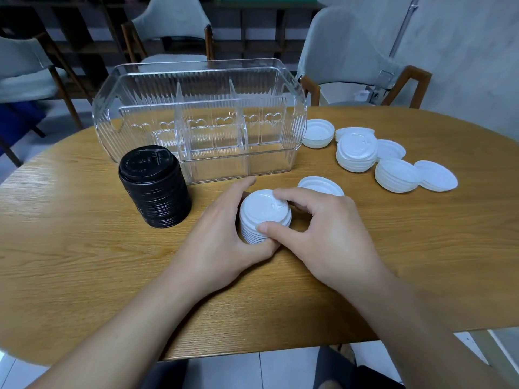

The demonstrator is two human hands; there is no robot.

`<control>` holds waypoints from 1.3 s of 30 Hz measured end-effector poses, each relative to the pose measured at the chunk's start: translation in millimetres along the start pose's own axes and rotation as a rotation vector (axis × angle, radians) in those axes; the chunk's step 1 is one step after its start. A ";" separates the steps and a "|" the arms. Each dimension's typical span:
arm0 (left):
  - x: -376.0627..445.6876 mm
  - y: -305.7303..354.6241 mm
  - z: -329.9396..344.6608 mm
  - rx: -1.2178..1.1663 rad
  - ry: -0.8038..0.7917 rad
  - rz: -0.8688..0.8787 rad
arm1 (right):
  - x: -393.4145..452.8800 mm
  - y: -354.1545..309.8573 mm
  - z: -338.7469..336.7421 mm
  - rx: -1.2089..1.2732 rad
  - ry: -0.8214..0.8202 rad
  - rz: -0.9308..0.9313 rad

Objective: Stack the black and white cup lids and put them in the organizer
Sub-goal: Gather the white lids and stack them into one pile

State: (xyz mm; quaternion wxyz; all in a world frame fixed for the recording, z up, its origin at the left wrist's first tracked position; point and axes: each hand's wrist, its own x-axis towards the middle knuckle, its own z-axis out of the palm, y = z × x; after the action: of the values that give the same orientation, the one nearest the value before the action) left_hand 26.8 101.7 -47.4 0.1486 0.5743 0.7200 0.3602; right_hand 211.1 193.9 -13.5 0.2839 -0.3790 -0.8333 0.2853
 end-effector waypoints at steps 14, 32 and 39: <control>1.1 -3.6 -1.4 0.050 0.019 0.043 | 12.0 32.9 -26.2 -0.276 0.114 -0.044; 1.4 -3.1 -1.7 -0.032 0.058 0.049 | 13.8 36.0 -8.0 -0.463 0.135 -0.045; 1.9 -1.9 -1.9 -0.053 0.047 0.041 | 13.0 37.3 -16.8 -0.216 0.223 -0.036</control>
State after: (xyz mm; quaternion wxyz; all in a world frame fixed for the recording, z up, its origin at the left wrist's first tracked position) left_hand 23.7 102.7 -47.0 0.1393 0.5761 0.7016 0.3955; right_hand 233.1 229.0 -24.5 0.3371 -0.4215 -0.8292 0.1450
